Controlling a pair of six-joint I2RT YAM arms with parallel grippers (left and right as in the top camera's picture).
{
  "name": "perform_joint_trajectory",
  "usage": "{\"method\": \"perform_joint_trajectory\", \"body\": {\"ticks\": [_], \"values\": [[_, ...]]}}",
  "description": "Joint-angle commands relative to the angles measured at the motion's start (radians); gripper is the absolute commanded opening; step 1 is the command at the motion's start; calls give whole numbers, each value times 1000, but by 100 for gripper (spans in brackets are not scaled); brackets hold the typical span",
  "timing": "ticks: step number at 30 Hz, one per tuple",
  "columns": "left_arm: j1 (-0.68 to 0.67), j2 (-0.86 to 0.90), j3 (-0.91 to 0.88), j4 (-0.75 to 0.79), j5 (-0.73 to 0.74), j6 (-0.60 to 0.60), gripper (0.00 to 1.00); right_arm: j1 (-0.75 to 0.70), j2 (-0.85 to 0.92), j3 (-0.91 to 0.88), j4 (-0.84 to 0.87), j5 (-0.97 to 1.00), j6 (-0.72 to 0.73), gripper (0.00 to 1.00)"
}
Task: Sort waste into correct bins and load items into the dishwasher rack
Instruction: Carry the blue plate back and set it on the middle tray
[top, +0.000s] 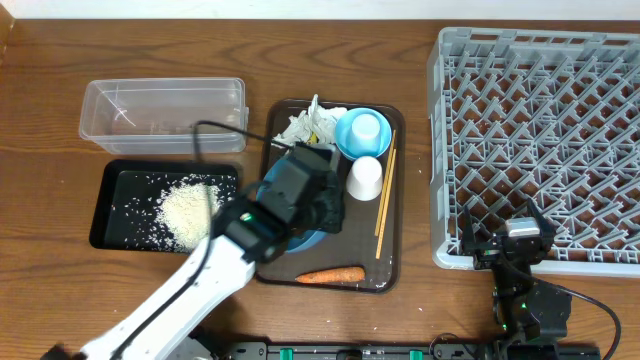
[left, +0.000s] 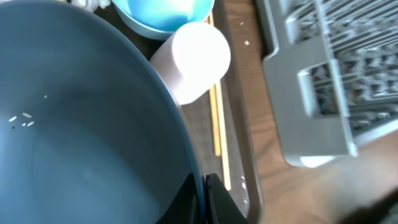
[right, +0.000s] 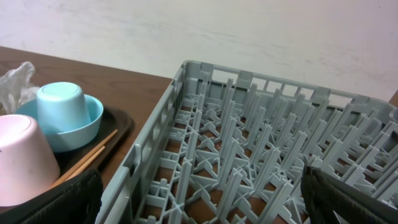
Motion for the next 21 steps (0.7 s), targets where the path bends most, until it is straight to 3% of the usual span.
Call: {"method": "perform_joint_trajectory", "body": {"ticks": [1,8,16,21], "values": [[-21,64,20,20,-65,-2,6,14,-2,-1,-4,10,-11,99],[-33,168,20,50,-65,-1,7,14,-2,-2,-4,10,-10,99],[-33,179,20,53,-4,-1,34,14,-2,-1,-4,10,-10,99],[-33,154,20,43,46,0,34,14,-2,-1,-4,10,-11,99]]}}
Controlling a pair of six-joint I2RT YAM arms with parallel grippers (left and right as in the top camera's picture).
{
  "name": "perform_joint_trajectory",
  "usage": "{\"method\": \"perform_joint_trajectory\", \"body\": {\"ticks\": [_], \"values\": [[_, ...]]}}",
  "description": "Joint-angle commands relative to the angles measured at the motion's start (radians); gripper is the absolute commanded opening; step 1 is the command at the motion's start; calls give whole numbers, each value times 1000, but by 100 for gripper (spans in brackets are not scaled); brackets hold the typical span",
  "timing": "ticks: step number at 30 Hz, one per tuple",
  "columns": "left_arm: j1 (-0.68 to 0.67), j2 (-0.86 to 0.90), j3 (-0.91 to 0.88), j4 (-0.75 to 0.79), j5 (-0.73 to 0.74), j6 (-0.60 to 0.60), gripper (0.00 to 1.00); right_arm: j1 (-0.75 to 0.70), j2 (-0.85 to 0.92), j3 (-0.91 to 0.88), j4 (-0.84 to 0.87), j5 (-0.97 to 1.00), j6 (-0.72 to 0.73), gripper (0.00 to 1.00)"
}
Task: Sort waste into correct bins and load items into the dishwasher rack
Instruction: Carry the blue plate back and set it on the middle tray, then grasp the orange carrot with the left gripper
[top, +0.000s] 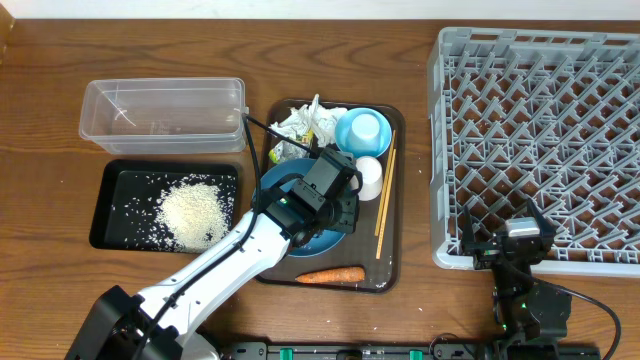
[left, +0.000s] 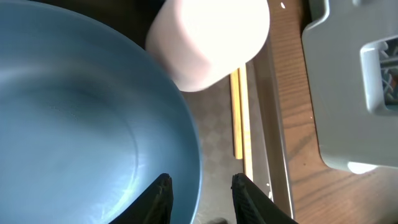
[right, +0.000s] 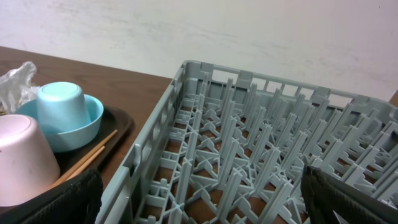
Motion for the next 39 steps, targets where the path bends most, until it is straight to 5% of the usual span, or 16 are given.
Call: {"method": "perform_joint_trajectory", "body": {"ticks": [1,12,18,27,34,39], "values": [[-2,-38,20,-16,48,4,34,14,-2,-1,-4,10,-11,99],[-5,-227,20,-216,44,36,35,14,-2,-1,-4,10,-11,99],[-97,-210,20,-393,47,192,43,14,-2,-1,-4,10,-11,99],[-248,-68,20,-391,44,209,45,14,-2,-1,-4,10,-10,99],[-308,60,20,-388,-186,211,49,14,-2,-1,-4,10,-10,99],[-308,124,20,-350,-220,232,49,14,-2,-2,-4,10,-10,99]]}}
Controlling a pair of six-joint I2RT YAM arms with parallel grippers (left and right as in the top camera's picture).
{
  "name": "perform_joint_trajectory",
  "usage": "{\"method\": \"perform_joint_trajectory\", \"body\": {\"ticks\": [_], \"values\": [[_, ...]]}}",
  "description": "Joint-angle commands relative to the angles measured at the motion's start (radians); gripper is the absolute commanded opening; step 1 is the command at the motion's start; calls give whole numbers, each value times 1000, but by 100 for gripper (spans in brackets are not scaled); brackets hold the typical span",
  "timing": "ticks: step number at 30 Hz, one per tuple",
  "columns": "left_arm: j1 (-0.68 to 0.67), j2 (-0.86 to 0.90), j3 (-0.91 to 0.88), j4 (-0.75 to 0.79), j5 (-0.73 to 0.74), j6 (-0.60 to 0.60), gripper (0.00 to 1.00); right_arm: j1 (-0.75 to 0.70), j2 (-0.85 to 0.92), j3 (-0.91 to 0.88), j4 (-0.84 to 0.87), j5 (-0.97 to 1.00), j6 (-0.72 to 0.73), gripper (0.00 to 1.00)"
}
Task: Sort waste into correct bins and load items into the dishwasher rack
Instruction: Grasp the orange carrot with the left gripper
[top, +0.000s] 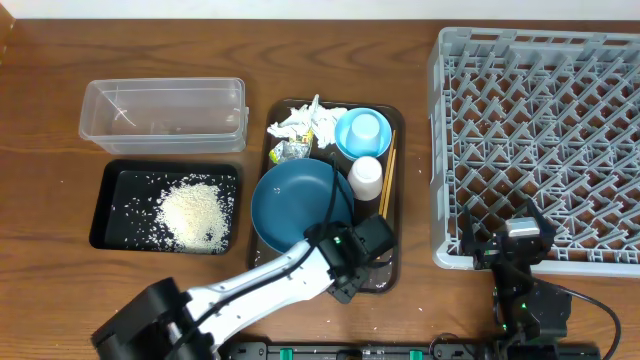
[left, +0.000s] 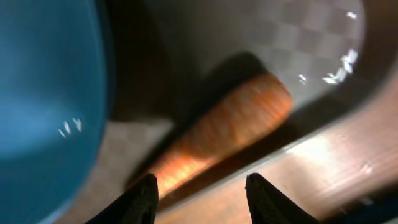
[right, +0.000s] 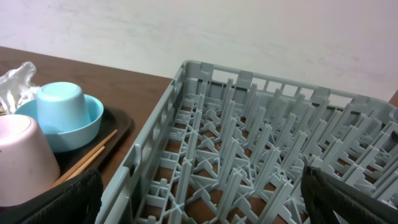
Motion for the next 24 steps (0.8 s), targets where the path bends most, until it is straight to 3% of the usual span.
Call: {"method": "perform_joint_trajectory", "body": {"ticks": [1,24], "values": [[-1,35,18,19,-68,33,49,14,-2,-1,-4,10,-11,99],[-2,98,18,38,5,97,50,14,-2,-2,-4,10,-11,99]]}}
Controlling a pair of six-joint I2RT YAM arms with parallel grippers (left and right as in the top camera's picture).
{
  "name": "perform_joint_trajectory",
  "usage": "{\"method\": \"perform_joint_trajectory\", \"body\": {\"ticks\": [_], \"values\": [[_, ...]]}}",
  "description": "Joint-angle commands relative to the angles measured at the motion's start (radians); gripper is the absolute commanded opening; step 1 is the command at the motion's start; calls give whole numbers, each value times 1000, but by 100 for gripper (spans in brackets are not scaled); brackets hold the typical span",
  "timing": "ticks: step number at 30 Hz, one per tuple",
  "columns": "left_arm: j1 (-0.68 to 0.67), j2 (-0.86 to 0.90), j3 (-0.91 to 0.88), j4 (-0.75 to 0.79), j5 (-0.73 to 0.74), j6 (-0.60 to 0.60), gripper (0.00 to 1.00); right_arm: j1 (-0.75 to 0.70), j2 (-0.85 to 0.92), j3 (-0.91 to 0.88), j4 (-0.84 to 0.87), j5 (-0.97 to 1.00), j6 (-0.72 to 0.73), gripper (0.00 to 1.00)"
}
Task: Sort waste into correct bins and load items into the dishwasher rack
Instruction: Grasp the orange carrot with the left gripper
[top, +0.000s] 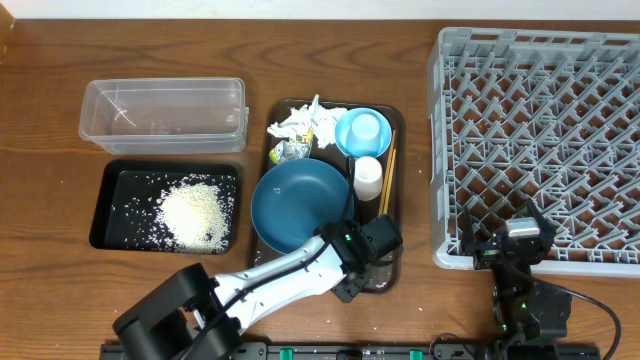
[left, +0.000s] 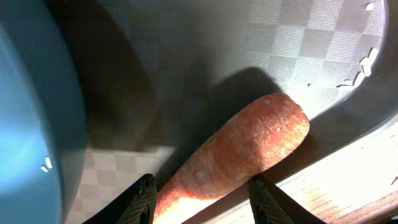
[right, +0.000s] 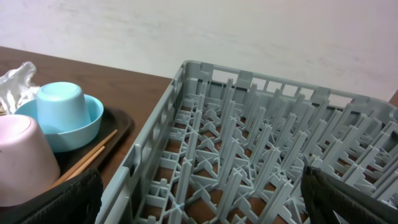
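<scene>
An orange carrot (left: 242, 152) lies at the front of the dark tray (top: 392, 262); the overhead view hides it under my left arm. My left gripper (left: 205, 202) is open, low over the carrot, with one finger on each side of its thicker part. A dark blue plate (top: 300, 205) lies flat in the tray. Behind it stand a light blue bowl with a cup in it (top: 362, 132), a pale cup (top: 368, 178), chopsticks (top: 386, 185) and crumpled wrappers (top: 298, 125). My right gripper (right: 199, 205) is open at the near edge of the grey dishwasher rack (top: 540, 140), holding nothing.
A clear plastic bin (top: 165, 115) stands at the back left. In front of it is a black tray with loose rice (top: 165, 205). The rack fills the right side of the table, and my right arm rests at its front edge.
My left gripper has come closer to the carrot, which now lies sharply between its open fingers. The right arm has not moved.
My left gripper was shut on the rim of the blue plate over the tray. Then it stood open with the plate lying flat in the tray. Later it was at the tray's front above the carrot, and now it straddles the carrot.
</scene>
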Motion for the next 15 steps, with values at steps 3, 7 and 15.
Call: {"method": "perform_joint_trajectory", "body": {"ticks": [3,7,15], "values": [[0,16,9,-2,64,44,50,14,-2,-1,-4,10,-11,99],[0,16,9,-2,76,56,51,14,-2,-1,-4,10,-10,99],[0,21,-2,27,65,71,56,14,-2,-1,-4,10,-10,99]]}}
